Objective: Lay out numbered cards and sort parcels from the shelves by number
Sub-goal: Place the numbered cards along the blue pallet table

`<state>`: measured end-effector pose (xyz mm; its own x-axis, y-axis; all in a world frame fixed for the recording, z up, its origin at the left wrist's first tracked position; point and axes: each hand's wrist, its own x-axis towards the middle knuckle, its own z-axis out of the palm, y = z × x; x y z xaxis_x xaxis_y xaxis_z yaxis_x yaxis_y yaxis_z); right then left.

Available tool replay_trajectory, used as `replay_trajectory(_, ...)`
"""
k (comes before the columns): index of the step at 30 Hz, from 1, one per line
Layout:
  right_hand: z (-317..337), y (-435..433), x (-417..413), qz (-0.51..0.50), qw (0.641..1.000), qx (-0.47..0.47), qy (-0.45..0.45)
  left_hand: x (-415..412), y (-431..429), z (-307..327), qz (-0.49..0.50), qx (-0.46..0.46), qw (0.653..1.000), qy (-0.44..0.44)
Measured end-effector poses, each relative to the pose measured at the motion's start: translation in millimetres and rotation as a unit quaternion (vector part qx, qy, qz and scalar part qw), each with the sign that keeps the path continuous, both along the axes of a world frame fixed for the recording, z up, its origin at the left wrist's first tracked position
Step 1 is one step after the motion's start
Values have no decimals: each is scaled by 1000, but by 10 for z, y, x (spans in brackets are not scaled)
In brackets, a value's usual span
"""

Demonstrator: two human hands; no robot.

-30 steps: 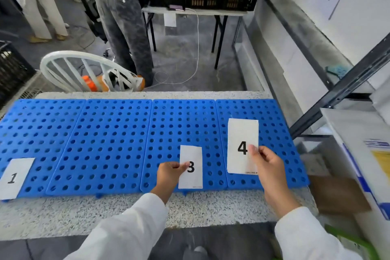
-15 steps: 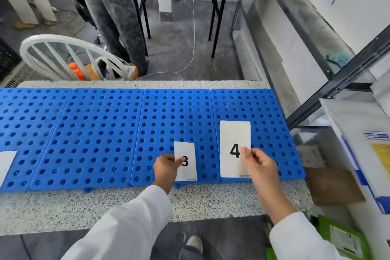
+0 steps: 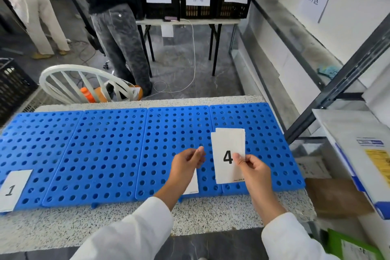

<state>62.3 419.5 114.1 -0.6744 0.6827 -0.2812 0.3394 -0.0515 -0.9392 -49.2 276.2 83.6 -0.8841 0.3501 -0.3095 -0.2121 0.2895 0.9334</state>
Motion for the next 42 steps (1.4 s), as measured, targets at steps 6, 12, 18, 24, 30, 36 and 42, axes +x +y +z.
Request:
replay_trajectory(6,136,147,175,-64,997,-15,34,210,420,424,-76,72,994,38)
replay_trajectory(12,179,464,536,-91,995,34,30,406,781,350,-102,72,992,20)
replay_trajectory(18,232,895,949,-163,984,64,19,509,1017,241,-113,60,992,6)
replay_trajectory(24,176,1091,1281,-160,979,128,-18,493,1257,-43,-120,48,990,-52)
replay_trajectory(30,52,1080,1550,-188,976,106,-14,494,1478,-495,-119,-15,990,-75)
replay_trajectory(36,-125,1062,1607,-187,980,61,-27,573,1687,-822,-108,-78,988,-78)
replay_trajectory(42,-263,994,1587,-191,979,50,-59,544,1824,-1059,-82,-109,987,-85)
